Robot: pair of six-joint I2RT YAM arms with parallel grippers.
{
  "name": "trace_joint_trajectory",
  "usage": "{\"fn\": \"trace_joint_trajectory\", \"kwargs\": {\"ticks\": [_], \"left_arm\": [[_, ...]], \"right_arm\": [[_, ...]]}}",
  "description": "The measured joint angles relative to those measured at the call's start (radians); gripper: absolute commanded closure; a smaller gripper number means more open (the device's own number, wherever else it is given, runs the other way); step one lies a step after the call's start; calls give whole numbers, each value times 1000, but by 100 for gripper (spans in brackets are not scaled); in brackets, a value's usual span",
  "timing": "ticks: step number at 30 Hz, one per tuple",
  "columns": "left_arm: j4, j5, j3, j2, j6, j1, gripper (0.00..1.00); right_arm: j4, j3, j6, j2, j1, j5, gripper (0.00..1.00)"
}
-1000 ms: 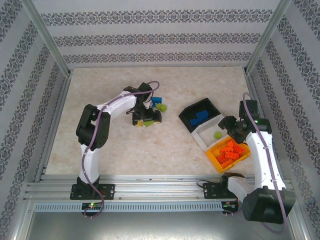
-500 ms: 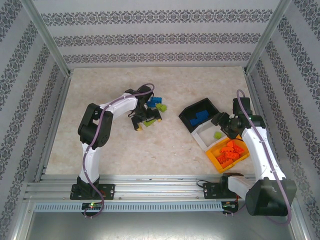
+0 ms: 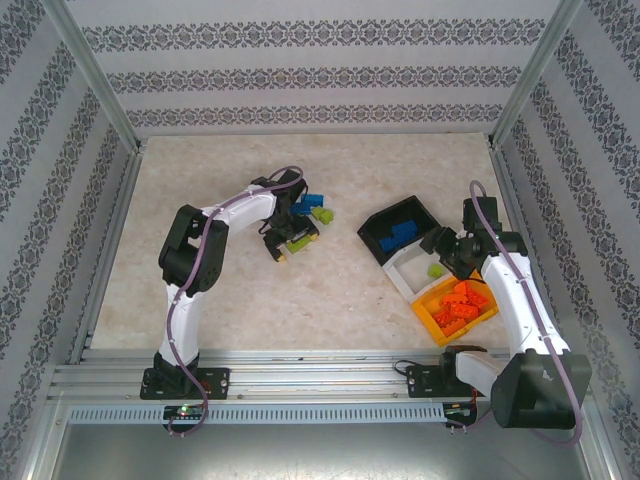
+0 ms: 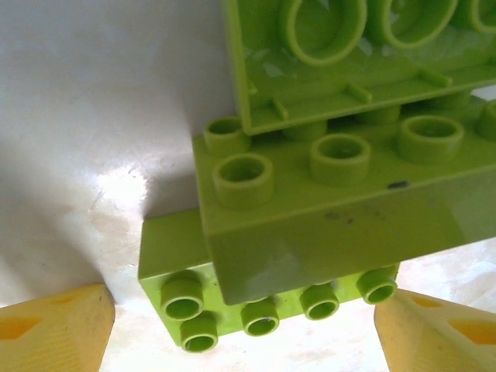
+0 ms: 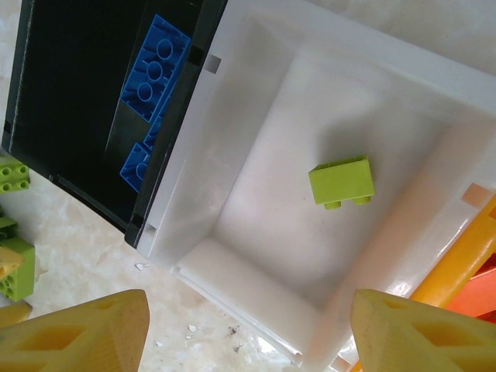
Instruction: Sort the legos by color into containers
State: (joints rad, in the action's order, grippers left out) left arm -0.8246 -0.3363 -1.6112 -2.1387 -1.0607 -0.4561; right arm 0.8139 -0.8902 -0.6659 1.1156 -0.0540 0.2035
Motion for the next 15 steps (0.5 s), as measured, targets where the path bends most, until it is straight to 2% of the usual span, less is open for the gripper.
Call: {"fn": "trace_joint_trajectory", "kwargs": {"ticks": [6,12,15], "left_arm": [[11,-13,-22,-18,6,0,36],[0,-14,-15,-16,51,5,38],[41,-17,40,21,85,5,38]], "right_arm": [[0,0,11,6,0,0,30],[0,0,14,6,0,0,30],[0,0,14,7,0,0,30]]}}
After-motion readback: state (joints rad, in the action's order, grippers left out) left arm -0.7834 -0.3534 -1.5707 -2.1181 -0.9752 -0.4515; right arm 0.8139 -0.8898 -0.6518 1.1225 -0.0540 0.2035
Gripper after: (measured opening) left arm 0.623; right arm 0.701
